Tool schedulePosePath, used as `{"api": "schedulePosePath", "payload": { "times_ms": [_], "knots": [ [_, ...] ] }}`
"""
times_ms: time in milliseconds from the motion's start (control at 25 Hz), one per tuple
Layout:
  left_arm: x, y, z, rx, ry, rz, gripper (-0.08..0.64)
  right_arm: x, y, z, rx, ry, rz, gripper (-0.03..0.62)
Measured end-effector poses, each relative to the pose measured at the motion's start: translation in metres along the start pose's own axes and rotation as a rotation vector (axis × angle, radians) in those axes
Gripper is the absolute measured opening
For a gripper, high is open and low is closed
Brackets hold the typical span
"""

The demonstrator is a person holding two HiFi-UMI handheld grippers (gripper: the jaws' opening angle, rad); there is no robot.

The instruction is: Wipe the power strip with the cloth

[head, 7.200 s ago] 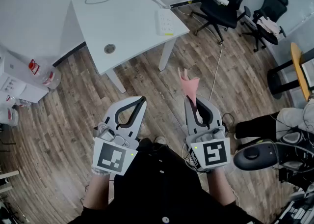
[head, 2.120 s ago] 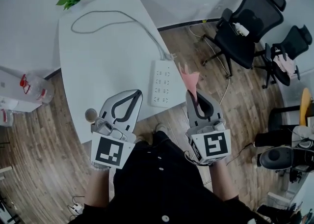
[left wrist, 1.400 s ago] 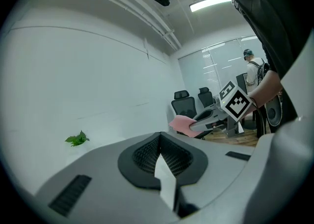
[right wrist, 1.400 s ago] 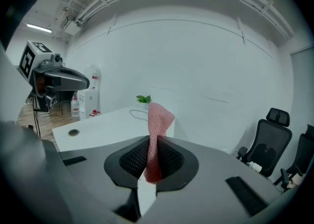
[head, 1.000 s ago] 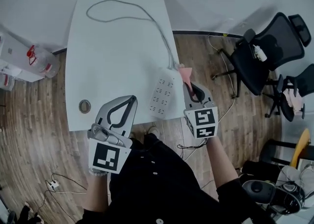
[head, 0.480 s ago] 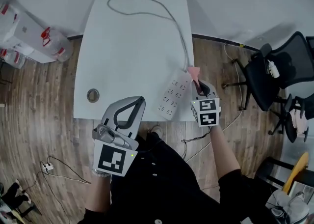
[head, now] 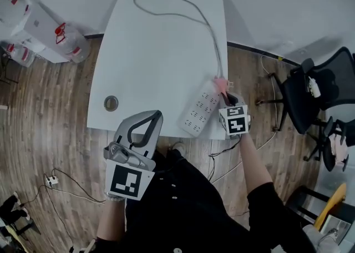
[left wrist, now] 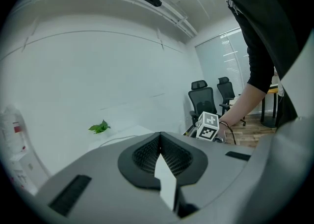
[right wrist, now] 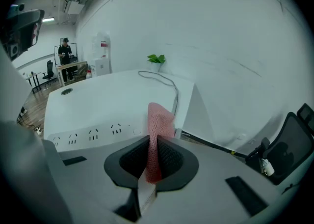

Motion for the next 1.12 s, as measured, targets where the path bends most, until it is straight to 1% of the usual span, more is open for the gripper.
{"api": "schedulePosePath", "payload": {
  "times_ms": [200,680,1120],
  "knots": [
    [-0.005,-0.001,0.001,0.001,0.007,0.001,0.014,-0.003,0.002,-0.003,-0.006,0.012,-0.004,0.054],
    [-0.004,-0.004,0.001,0.007,-0.016,0.000,0.014,-0.014,-0.004,0.003,-0.013,0.031,-0.005,0.054],
    [-0.003,-0.006,0.005,0.013,-0.042,-0.008,0.014,-0.040,-0.010,0.014,-0.011,0.058,-0.010,0.054]
  ]
}}
Point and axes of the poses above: the fingertips, and each gripper's own axes: z backward along the fingers, x to its right, y out of its top, the point moved 3 cm from there along z, backward along the fingers, and after that the axes turned 3 degrees about -x, right-handed, at the moved point
